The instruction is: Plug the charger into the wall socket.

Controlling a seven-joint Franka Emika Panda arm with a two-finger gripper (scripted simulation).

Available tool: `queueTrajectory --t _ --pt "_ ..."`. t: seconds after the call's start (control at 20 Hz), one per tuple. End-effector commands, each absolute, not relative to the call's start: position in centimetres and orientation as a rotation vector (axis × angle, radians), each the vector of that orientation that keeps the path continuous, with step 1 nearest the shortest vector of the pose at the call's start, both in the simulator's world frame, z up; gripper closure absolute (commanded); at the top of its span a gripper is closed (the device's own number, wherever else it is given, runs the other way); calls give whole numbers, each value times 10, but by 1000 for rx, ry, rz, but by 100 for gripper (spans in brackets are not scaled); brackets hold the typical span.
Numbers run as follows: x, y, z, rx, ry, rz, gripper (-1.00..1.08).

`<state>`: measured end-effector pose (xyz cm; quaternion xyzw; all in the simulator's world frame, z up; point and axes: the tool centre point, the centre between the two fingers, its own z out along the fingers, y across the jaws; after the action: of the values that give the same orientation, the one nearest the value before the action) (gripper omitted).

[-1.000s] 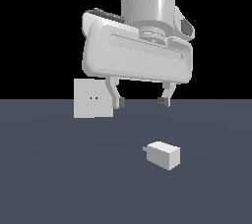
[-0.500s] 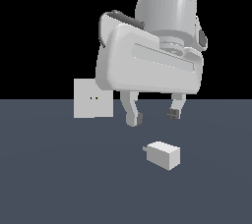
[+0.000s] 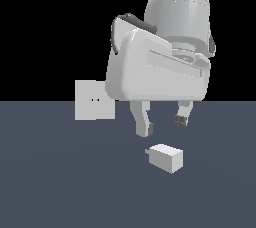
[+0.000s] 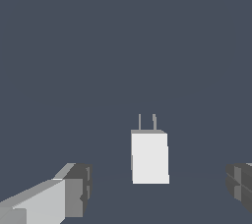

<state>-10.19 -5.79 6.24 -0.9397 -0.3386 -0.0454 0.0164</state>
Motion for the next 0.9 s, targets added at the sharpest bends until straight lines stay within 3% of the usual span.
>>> queueTrajectory --t 0.0,0.85 --pt "-102 -58 62 -2920 -1058 -142 -92" --pt "-103 -58 16 -2920 -1057 -141 -92"
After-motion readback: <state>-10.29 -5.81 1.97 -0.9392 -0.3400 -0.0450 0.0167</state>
